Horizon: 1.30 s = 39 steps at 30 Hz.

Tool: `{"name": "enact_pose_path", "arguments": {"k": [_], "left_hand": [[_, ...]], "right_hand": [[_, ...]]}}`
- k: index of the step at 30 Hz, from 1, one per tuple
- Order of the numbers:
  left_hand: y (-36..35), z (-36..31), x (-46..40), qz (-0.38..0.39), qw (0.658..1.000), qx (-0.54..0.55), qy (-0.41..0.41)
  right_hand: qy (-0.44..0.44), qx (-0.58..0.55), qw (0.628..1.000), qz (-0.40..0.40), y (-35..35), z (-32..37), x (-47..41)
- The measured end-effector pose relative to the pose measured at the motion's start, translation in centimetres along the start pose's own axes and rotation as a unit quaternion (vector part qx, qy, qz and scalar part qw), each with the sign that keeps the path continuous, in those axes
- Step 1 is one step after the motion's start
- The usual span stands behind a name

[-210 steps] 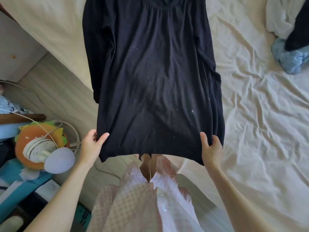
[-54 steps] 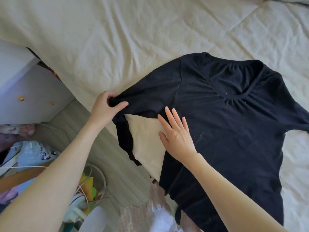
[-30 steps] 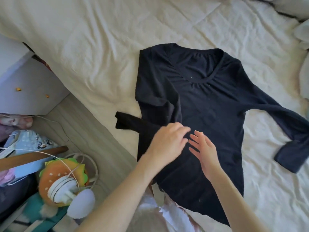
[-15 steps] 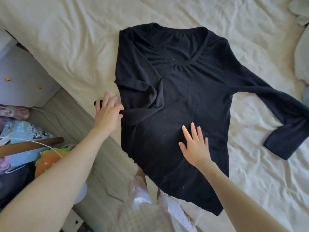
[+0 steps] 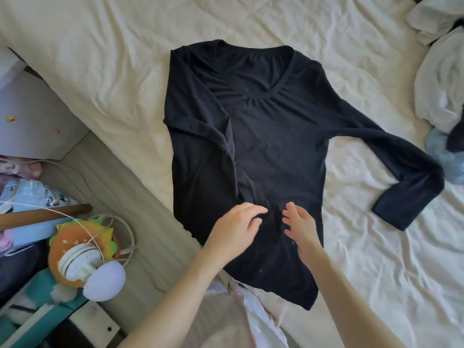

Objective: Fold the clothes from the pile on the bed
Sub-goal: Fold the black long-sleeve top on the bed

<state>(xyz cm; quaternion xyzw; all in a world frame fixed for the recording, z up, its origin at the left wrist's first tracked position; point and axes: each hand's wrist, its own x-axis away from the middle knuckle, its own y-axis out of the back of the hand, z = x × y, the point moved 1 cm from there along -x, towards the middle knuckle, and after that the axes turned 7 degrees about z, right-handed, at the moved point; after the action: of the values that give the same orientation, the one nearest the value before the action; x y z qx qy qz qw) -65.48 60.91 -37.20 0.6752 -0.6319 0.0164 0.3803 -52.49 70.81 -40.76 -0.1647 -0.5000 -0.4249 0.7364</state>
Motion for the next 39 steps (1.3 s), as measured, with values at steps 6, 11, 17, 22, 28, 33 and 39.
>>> {"name": "enact_pose_path", "arguments": {"k": [6, 11, 17, 22, 28, 33, 39], "left_hand": [[0.4, 5.4, -1.7, -0.073, 0.956, 0.146, 0.242], [-0.6, 4.1, -4.9, -0.064, 0.956, 0.144, 0.246], [0.1, 2.1, -6.1, -0.141, 0.807, 0.486, 0.306], [-1.8, 1.0, -2.7, -0.052, 0.747, 0.603, 0.275], [-3.5, 1.6, -1.9, -0.081, 0.746, 0.599, 0.279], [-3.4, 1.2, -2.2, -0.076, 0.756, 0.595, 0.261], [-3.4, 1.8, -1.8, -0.067, 0.757, 0.581, 0.293]], "right_hand": [[0.033, 0.164, 0.985, 0.032, -1.4, -1.8, -0.8], [0.047, 0.224, 0.973, 0.023, -2.2, -1.7, -1.6], [0.033, -0.032, 0.998, 0.036, 3.2, -1.4, -0.3], [0.028, -0.077, 0.996, -0.034, 6.2, -1.4, 0.0], [0.046, 0.131, 0.988, -0.068, 6.3, -3.7, 0.5], [0.179, 0.454, 0.87, -0.073, 3.9, -4.5, 1.2], [0.162, 0.364, 0.912, -0.093, 3.7, -4.5, 0.1]]}}
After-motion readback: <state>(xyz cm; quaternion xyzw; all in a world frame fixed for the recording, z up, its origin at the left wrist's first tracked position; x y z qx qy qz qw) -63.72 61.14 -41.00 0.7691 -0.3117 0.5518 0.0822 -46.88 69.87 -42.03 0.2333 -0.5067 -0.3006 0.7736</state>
